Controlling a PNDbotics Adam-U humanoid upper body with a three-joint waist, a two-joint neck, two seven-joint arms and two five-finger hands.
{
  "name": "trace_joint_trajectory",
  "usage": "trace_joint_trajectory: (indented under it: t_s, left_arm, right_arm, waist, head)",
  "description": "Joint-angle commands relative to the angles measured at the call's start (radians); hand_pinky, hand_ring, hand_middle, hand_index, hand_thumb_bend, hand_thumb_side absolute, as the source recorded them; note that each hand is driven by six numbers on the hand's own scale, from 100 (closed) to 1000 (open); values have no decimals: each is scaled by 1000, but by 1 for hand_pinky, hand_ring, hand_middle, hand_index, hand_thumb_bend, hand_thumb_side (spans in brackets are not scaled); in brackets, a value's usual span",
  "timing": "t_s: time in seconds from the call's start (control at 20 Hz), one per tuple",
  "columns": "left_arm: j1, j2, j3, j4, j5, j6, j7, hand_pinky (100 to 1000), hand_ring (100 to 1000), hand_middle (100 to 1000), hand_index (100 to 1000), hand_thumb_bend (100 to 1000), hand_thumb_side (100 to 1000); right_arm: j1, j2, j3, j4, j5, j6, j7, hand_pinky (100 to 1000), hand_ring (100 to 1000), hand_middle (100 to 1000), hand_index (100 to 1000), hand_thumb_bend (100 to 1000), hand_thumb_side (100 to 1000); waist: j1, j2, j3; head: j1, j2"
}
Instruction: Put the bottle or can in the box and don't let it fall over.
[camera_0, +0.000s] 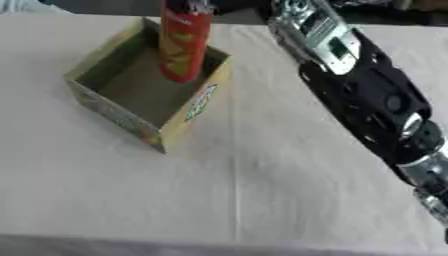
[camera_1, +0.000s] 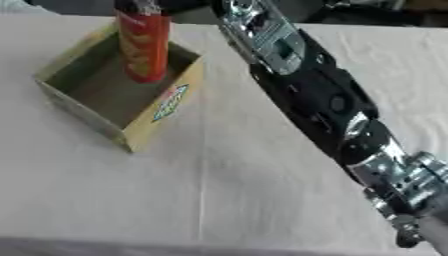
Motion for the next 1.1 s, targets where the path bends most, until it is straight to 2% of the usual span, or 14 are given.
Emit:
trace_joint_trajectory:
  t_s: [0.05, 0.45, 0.65, 0.7, 0.75, 0.8, 0.85, 0.9, 1.0, 1.1]
  left_arm:
    - [-18, 21, 13, -25, 5, -2, 16, 683, 1000, 907, 818, 140, 757]
    - [-34, 13, 10, -31, 8, -3, 20, 682, 1000, 906, 815, 140, 756]
    - [-41, 10, 11, -35, 5, -4, 22, 681, 1000, 906, 816, 140, 754]
    - [-42, 9, 11, -36, 4, -4, 23, 681, 1000, 906, 815, 140, 755]
    - [-42, 8, 11, -36, 4, -4, 24, 681, 1000, 906, 814, 140, 754]
    - [-43, 8, 11, -37, 3, -3, 25, 681, 1000, 906, 813, 142, 754]
    - [-42, 7, 12, -36, 3, -2, 27, 680, 1000, 907, 813, 144, 754]
    - [-42, 6, 13, -35, 4, 1, 32, 680, 1000, 907, 813, 147, 753]
    - [-42, 6, 14, -34, 7, 4, 40, 679, 1000, 907, 813, 147, 755]
    - [-42, 6, 14, -35, 9, 6, 45, 679, 1000, 906, 813, 146, 755]
  right_arm:
    - [-34, 9, -14, 41, 29, -27, -11, 808, 176, 272, 274, 100, 100]
    - [-55, 43, -13, 131, 71, -63, -35, 814, 199, 298, 300, 100, 100]
    - [-59, 57, -11, 168, 79, -88, -38, 846, 277, 382, 386, 100, 100]
    - [-57, 59, -10, 174, 77, -89, -33, 858, 322, 429, 436, 100, 100]
    - [-55, 60, -6, 181, 75, -85, -21, 885, 428, 514, 540, 100, 100]
    - [-54, 61, -4, 184, 74, -80, -7, 918, 549, 644, 689, 100, 100]
    - [-52, 62, -3, 185, 74, -76, 9, 935, 627, 734, 769, 100, 100]
    - [-50, 62, -1, 183, 75, -75, 27, 963, 762, 842, 888, 100, 152]
    - [-46, 59, 3, 177, 87, -77, 72, 988, 869, 949, 993, 100, 313]
    - [-39, 59, 4, 176, 104, -72, 116, 1000, 912, 1000, 1000, 131, 389]
  waist:
    - [5, -9, 7]
    - [5, 8, 30]
    - [4, 14, 40]
    - [4, 15, 41]
    - [3, 15, 42]
    - [3, 15, 43]
    - [2, 15, 43]
    - [2, 15, 43]
    - [1, 15, 43]
    - [0, 14, 42]
  head:
    - [-11, -20]
    - [-29, -52]
    - [-30, -62]
    - [-30, -61]
    - [-31, -60]
    - [-32, -59]
    - [-34, -58]
    - [-35, -57]
    - [-35, -55]
    - [-37, -52]
